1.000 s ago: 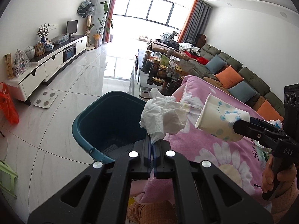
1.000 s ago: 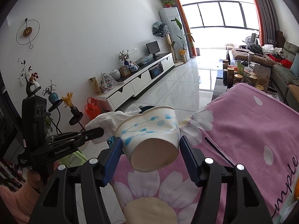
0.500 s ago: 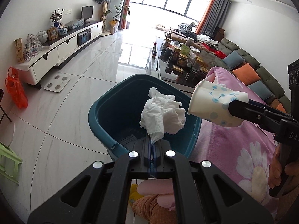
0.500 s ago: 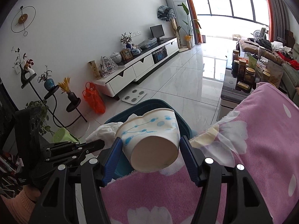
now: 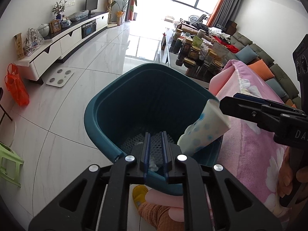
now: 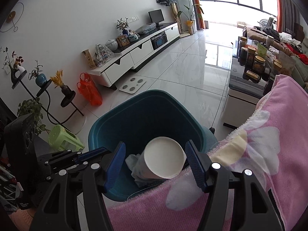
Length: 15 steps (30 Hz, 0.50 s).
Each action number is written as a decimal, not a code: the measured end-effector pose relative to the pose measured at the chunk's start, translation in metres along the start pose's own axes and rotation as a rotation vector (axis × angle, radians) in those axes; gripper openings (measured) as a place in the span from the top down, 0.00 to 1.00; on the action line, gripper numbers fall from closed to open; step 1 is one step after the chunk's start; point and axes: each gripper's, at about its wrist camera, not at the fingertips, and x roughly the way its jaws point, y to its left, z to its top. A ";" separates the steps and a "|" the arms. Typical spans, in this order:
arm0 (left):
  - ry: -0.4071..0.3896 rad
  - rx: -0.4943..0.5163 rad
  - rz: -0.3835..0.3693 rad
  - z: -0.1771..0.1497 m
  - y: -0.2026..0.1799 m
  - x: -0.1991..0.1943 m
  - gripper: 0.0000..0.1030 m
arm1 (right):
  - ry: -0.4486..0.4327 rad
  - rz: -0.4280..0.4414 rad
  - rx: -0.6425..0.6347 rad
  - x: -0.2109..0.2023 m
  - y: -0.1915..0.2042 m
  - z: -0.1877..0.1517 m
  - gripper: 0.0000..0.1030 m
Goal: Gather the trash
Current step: 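Drop the tissue and paper cup into the teal wastebasket, opening both tools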
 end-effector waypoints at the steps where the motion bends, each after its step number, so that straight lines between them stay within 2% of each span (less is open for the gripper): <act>1: 0.001 -0.004 -0.001 0.000 -0.001 0.002 0.83 | -0.002 -0.001 0.003 0.000 -0.001 0.002 0.36; 8: -0.035 0.001 0.004 -0.002 -0.009 -0.009 0.75 | -0.036 0.022 0.034 -0.015 -0.010 -0.005 0.36; 15: -0.137 0.056 -0.040 -0.009 -0.030 -0.053 0.60 | -0.130 0.044 0.029 -0.068 -0.015 -0.028 0.36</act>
